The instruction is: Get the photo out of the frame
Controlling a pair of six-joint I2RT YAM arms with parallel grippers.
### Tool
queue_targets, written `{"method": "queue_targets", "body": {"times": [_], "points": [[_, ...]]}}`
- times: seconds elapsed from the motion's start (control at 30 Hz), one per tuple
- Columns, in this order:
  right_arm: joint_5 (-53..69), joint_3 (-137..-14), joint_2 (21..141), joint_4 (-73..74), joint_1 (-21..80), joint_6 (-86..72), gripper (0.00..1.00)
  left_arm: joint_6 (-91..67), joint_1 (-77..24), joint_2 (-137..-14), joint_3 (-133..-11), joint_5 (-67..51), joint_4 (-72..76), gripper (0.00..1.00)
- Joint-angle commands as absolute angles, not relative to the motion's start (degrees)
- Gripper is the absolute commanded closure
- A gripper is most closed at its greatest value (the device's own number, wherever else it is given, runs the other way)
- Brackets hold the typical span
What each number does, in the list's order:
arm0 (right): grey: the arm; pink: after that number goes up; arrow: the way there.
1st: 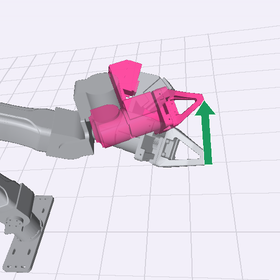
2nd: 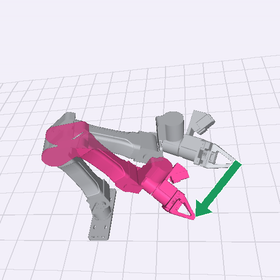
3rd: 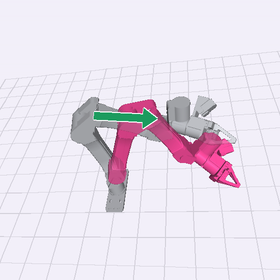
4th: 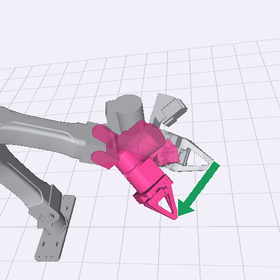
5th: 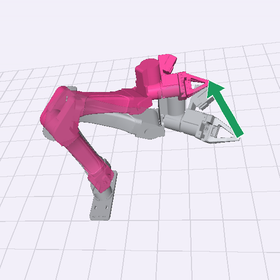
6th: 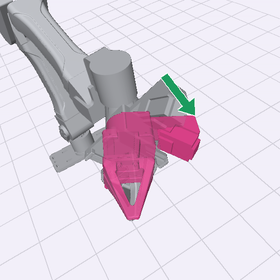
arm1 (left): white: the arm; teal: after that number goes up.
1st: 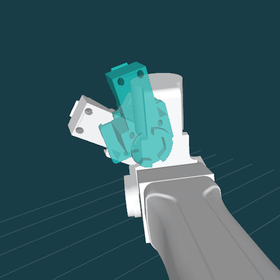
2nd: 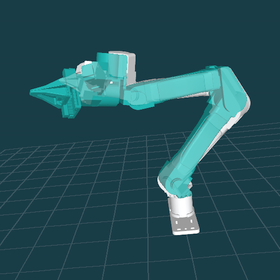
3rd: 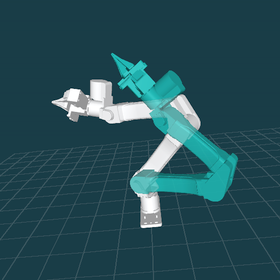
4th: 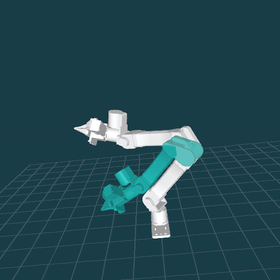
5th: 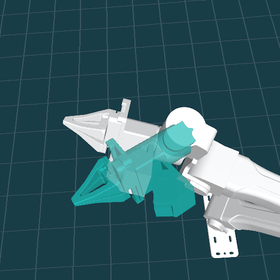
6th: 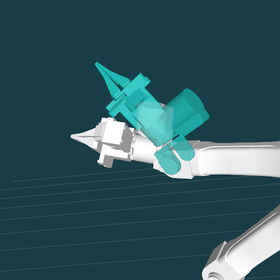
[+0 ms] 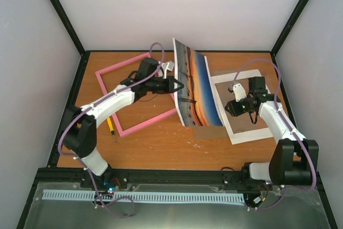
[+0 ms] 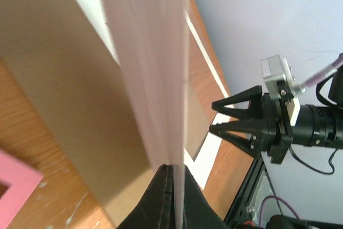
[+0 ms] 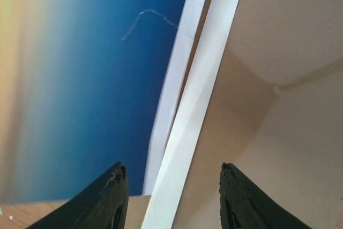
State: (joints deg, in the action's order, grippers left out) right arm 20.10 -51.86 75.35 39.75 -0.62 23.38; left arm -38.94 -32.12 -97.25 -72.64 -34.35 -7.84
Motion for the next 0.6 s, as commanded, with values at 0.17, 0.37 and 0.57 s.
{"method": "queue_targets", "body": {"times": [0.17, 0.37, 0.57], "points": [[19.06, -49.35, 71.17, 33.63, -0.7, 20.02, 0.53, -24.46, -27.42, -87.07, -77.13, -22.42, -27.6, 0.99], [16.38, -49.03, 70.6, 32.56, -0.7, 19.17, 0.53, -22.17, -27.42, -91.03, -82.31, -20.62, -23.74, 0.99], [14.2, -48.61, 69.82, 31.54, -0.7, 18.48, 0.54, -22.29, -27.41, -102.37, -95.71, -23.21, -15.15, 0.99]]}}
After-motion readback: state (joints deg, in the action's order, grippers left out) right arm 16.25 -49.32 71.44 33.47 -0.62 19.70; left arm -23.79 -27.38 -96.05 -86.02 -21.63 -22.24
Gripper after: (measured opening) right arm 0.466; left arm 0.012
